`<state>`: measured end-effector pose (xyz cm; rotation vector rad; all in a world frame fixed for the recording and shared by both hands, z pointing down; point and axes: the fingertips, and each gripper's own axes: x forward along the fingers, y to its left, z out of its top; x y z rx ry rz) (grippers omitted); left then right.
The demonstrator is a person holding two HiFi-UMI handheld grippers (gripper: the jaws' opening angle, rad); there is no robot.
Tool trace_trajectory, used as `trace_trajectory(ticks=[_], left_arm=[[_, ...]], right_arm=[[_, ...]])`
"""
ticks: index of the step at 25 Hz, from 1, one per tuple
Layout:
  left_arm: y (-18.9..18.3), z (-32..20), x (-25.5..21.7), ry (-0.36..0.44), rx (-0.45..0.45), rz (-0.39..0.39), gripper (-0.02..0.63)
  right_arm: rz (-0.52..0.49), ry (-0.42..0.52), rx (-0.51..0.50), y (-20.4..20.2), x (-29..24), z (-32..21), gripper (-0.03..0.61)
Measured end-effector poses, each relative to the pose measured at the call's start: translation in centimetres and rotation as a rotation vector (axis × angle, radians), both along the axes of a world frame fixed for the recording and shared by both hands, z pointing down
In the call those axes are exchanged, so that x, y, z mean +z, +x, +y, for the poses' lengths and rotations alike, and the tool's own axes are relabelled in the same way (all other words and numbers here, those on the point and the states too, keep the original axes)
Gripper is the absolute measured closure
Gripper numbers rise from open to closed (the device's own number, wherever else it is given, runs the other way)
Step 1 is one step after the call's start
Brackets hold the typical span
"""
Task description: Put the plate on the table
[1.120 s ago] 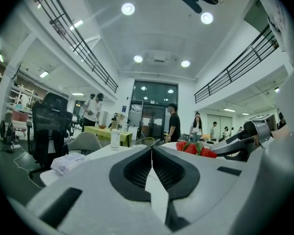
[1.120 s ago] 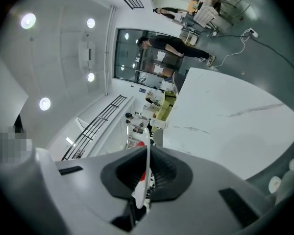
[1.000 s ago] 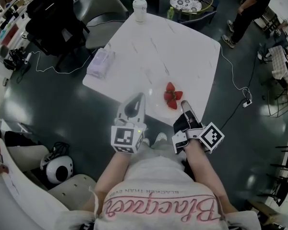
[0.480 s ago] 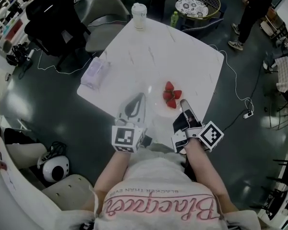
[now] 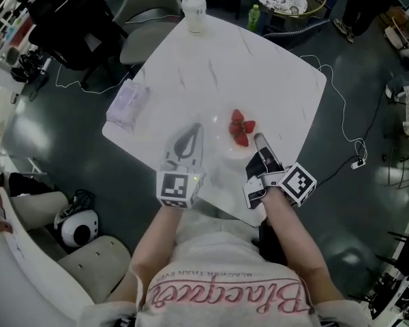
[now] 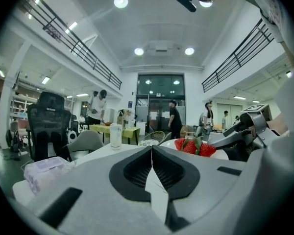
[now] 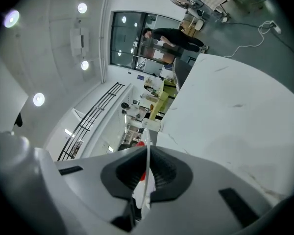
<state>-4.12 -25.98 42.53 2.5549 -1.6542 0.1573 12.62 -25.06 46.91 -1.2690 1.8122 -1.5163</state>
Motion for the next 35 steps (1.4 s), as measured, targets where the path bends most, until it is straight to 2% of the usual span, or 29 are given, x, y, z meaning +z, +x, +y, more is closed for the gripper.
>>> trace_trajectory(ticks=[2, 8, 21, 27, 31, 35], left_arm=[[0.1, -0.9, 1.0, -0.013, 0.000, -0.014, 0.607], [0.0, -3.7, 3.8, -0.057, -0.009, -0.025, 0.607], [0.6, -8.9, 8.7, -0.124, 0.034, -0.041, 0.607], [0.3, -9.9, 9.5, -0.156, 0.045, -0.022, 0.607], [0.1, -10.2, 9.8, -0.167, 0.052, -0.018, 0.607], [0.2, -10.4, 9.9, -0.169, 0.067, -0.021, 0.607]], right_arm=[[0.028, -0.011, -0.003, 0.2, 1.0, -1.2, 0.566], [0.009, 0.004, -0.020, -0.7, 3.2, -5.3, 0.566], [0.123, -0.109, -0.064, -2.3, 11.1, -10.3, 0.566], [0.323, -0.091, -0.105, -2.7, 11.7, -12.3, 0.566], [0.543, -0.082, -0.146, -2.7, 12.3, -13.0, 0.565], [0.799, -0.045, -0.208, -2.8, 12.4, -13.5, 0.528]])
